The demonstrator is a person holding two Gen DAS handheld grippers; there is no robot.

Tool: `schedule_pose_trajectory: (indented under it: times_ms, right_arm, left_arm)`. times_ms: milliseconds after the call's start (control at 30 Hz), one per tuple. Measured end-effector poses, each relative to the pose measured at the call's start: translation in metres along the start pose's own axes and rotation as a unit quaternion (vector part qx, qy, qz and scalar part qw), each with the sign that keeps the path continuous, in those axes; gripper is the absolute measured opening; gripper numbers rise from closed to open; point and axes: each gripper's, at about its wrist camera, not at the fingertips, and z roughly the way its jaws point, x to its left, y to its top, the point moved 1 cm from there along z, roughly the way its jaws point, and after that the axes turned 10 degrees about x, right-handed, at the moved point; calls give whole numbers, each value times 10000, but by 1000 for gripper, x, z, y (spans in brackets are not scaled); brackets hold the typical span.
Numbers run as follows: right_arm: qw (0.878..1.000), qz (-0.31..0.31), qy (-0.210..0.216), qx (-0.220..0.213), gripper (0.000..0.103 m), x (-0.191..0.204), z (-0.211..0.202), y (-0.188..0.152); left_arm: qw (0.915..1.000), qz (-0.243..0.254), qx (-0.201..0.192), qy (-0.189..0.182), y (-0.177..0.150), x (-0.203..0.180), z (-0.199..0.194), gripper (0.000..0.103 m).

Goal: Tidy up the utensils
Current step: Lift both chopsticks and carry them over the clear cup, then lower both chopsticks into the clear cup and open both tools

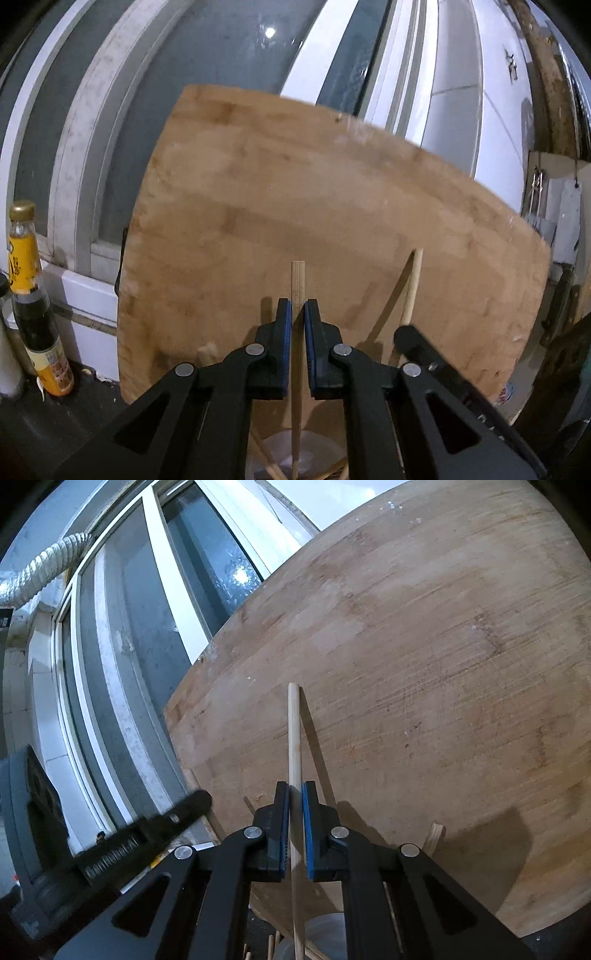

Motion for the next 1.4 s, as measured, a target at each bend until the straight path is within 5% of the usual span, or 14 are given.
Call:
schedule_pose_trajectory:
  times_ms: [433,867,1200,1400]
  right_arm:
    - [9999,11,33,-169,8,0,2,-1]
    - [9991,342,-22,-244,8,-18,5,6]
    - [9993,-25,-267,272,8,-11,19,-6]
    - [9934,-85,-179,1129,10,-9,39,-16]
  left_arm:
    - [9989,213,374,-181,-7,5,11,7]
    - [9978,331,575,38,-11,13,22,8]
    - [9962,341,802,90,-20,20,35,8]
    - [9954,336,880,144,-24,28,38,9]
